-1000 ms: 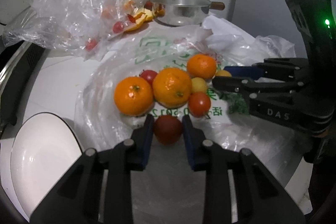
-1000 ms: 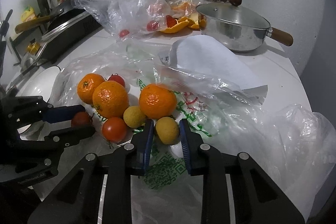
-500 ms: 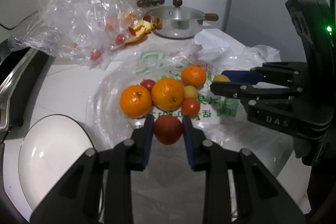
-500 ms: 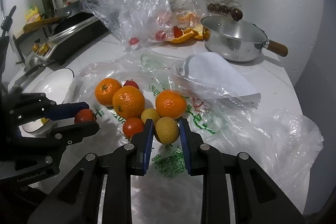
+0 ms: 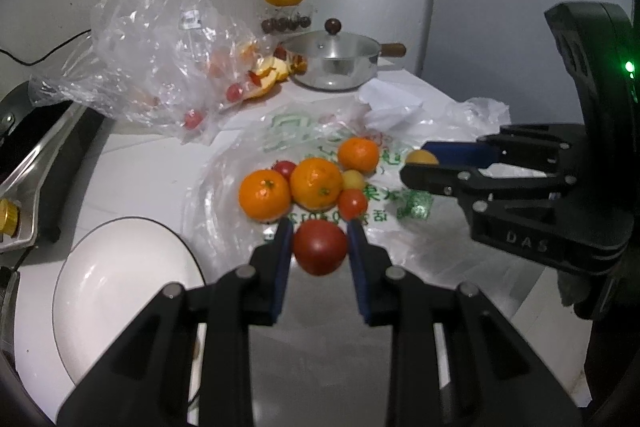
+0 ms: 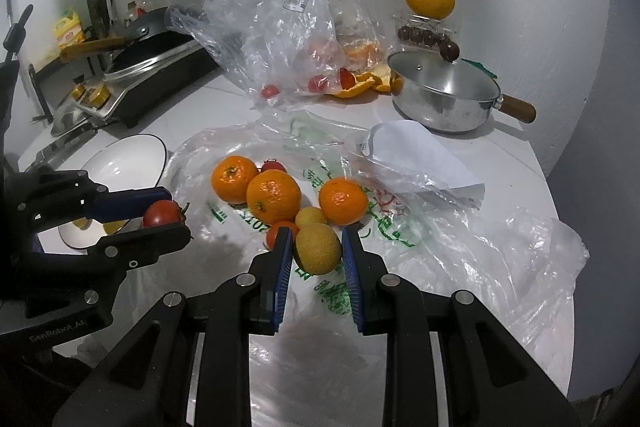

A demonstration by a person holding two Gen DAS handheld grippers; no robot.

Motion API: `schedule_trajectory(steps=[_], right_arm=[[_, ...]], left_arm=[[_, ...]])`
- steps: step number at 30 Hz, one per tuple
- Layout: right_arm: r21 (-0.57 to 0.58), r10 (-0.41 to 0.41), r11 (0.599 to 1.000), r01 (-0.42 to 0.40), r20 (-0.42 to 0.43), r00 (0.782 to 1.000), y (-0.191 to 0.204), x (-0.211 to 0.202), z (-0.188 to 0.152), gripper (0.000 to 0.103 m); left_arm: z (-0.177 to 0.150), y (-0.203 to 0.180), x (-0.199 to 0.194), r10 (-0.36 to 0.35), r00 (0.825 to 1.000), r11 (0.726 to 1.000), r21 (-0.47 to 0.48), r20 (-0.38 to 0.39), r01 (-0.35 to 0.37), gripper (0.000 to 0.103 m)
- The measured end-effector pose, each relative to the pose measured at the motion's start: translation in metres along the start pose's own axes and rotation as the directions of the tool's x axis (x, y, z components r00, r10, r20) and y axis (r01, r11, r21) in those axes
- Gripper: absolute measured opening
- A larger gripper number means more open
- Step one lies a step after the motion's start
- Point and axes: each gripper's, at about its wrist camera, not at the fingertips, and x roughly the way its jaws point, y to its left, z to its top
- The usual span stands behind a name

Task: Organize fruits
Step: 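Carry the tomato and yellow fruit in both tools over the white plate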

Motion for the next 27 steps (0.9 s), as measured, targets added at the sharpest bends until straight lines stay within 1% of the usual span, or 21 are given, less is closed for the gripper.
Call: schedule_trajectory(steps=[12,27], right_arm=[[-0.030,-0.011,0.999,0.012,0.023,1.000,0.022,-0.019,0.003,0.027],[-0.078,-0.011,0.997,0.014,0.034,0.999,0.061,-0.029,0.008,0.027]], left_arm=[[-0.006,0.005,-0.026,0.003,0.999,1.000,-0.007,0.038,-0.002,0.028],[-0.020,0.031,-0.055,0.013,0.997,0.999,-0.035,0.073,-0.010,0.028]])
